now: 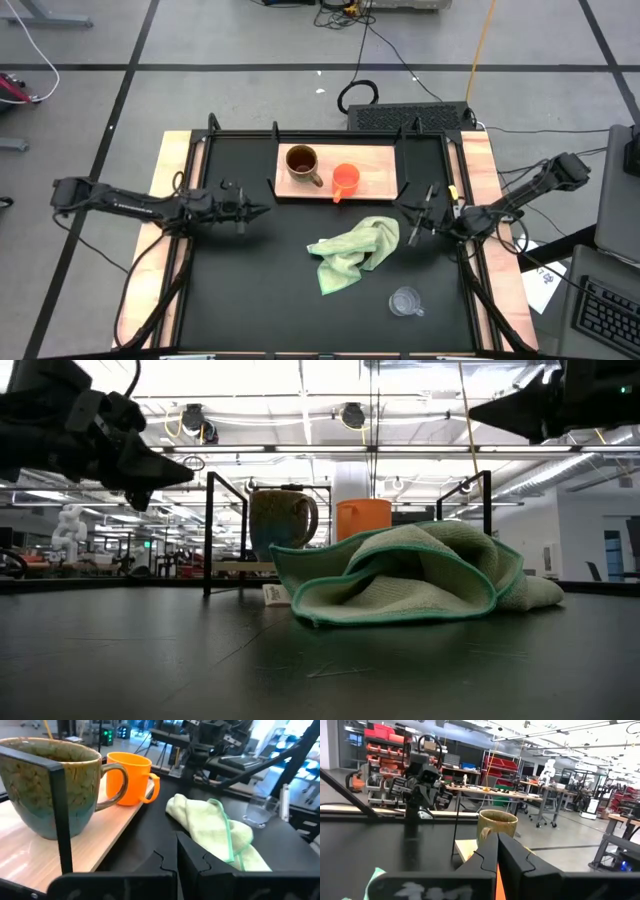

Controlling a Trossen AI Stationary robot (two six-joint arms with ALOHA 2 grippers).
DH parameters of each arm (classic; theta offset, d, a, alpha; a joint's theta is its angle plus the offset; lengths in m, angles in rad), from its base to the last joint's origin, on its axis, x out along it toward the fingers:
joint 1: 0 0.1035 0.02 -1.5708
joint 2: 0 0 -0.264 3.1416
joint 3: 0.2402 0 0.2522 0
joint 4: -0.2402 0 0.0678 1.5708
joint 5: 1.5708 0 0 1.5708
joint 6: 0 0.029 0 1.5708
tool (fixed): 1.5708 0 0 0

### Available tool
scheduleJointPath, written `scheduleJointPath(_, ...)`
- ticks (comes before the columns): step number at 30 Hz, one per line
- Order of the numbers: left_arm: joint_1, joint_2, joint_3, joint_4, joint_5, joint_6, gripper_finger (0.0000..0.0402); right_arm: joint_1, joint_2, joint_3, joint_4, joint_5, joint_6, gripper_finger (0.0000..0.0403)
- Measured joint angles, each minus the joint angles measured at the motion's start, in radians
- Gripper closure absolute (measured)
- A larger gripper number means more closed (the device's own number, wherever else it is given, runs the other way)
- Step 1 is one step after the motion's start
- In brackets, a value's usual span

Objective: Stack small to large cups/mugs on shelf
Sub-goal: Adjust the green mug

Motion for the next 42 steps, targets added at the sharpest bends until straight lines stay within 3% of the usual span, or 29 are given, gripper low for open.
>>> scheduleJointPath(4,-0.024,0.141,0.080,0.030,-0.061,0.001,0.0401,0.000,0.001,-0.006,-0.001,0.000,0.008,0.0403)
scheduleJointPath(10,-0.036,0.332,0.249,-0.003,-0.064,0.091,0.0389,0.000,0.004,-0.006,-0.013,-0.002,0.014,0.0403)
scheduleJointPath(22,-0.028,0.433,0.742,-0.734,-0.062,0.290,0.0273,0.000,0.004,-0.006,-0.116,-0.054,0.133,0.0403)
scheduleJointPath(27,0.003,0.464,0.897,-0.965,-0.025,0.408,0.0225,0.000,0.004,-0.006,-0.112,-0.054,0.126,0.0403)
scheduleJointPath(34,0.070,0.528,1.036,-1.125,0.032,0.570,0.0182,0.000,0.004,-0.005,-0.113,-0.057,0.130,0.0403)
scheduleJointPath(42,0.155,0.600,1.097,-1.188,0.119,0.716,0.0178,0.000,0.004,-0.005,-0.113,-0.079,0.131,0.0403)
